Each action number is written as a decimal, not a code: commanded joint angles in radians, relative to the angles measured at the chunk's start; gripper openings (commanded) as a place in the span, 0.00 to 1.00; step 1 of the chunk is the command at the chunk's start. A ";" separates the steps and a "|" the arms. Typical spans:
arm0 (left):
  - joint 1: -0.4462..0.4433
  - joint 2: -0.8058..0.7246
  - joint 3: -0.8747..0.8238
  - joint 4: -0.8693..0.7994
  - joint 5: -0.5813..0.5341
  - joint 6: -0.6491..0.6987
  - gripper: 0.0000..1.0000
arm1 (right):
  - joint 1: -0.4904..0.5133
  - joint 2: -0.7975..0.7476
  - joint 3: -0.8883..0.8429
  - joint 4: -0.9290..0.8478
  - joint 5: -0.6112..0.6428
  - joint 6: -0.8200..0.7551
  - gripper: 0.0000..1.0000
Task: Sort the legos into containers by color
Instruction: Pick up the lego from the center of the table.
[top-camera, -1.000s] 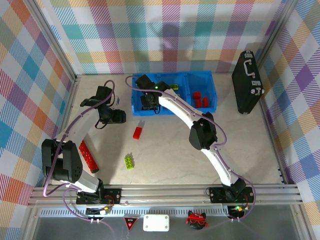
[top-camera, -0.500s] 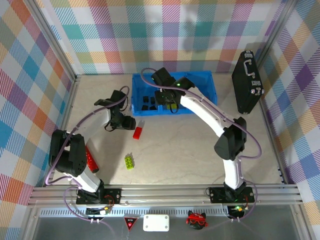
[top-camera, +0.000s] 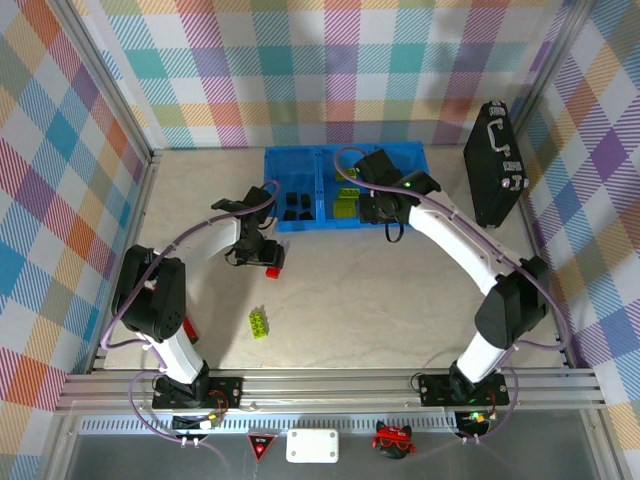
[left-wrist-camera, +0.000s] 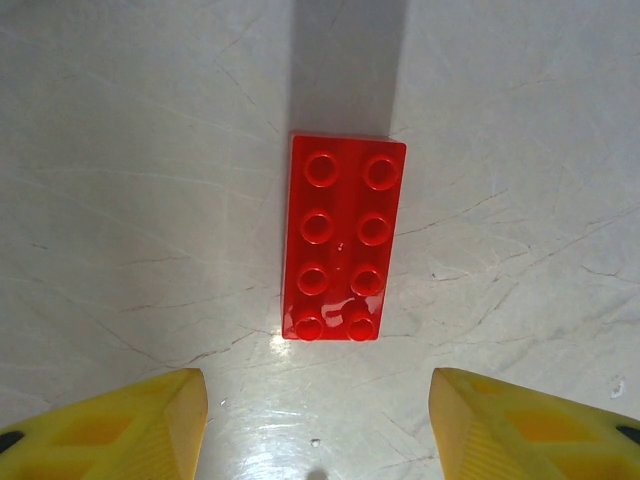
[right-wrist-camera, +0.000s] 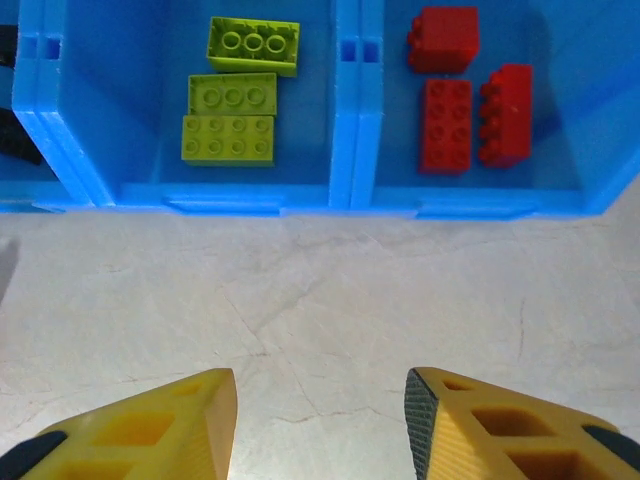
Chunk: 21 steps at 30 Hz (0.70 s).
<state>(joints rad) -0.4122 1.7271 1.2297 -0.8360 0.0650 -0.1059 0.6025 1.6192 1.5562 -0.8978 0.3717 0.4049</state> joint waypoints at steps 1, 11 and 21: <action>-0.038 0.026 0.014 -0.010 -0.037 -0.020 0.60 | -0.008 -0.050 -0.038 0.031 -0.025 0.023 0.50; -0.056 0.091 -0.016 0.046 -0.044 -0.029 0.57 | -0.012 -0.085 -0.080 0.035 -0.032 0.038 0.50; -0.057 0.117 -0.023 0.071 -0.076 -0.031 0.49 | -0.013 -0.078 -0.082 0.041 -0.046 0.055 0.50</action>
<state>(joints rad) -0.4633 1.8351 1.2228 -0.7708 0.0132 -0.1230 0.5949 1.5604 1.4845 -0.8738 0.3397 0.4377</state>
